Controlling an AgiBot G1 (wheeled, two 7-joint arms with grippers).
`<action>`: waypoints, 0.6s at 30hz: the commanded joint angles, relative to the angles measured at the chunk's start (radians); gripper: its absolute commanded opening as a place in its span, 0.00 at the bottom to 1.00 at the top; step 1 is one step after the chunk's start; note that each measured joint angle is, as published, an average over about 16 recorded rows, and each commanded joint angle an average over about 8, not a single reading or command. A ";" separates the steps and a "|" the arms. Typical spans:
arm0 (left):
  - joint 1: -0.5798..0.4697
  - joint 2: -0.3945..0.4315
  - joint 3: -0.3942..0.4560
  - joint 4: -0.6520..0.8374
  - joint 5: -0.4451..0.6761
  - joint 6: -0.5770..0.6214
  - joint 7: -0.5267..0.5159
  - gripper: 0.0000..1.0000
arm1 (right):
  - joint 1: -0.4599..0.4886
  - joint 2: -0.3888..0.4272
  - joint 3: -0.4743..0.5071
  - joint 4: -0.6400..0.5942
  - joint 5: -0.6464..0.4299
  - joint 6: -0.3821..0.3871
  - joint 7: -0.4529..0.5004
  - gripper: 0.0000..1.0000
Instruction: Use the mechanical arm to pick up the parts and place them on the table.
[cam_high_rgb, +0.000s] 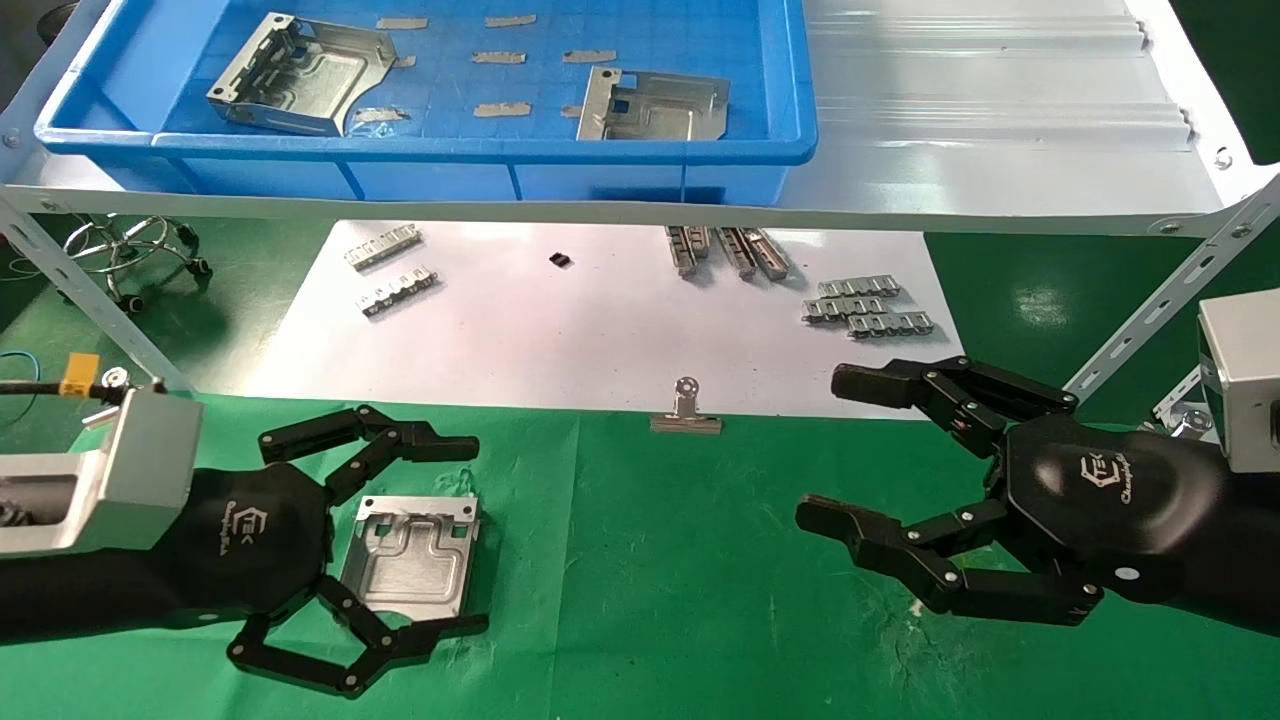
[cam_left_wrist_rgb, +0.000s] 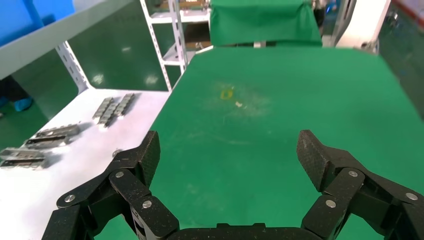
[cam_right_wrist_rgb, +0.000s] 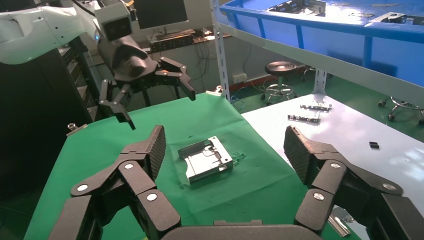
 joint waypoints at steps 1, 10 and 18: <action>0.014 -0.004 -0.014 -0.015 -0.017 0.000 -0.018 1.00 | 0.000 0.000 0.000 0.000 0.000 0.000 0.000 1.00; 0.079 -0.021 -0.077 -0.081 -0.092 0.000 -0.098 1.00 | 0.000 0.000 0.000 0.000 0.000 0.000 0.000 1.00; 0.133 -0.034 -0.130 -0.135 -0.155 0.001 -0.164 1.00 | 0.000 0.000 0.000 0.000 0.000 0.000 0.000 1.00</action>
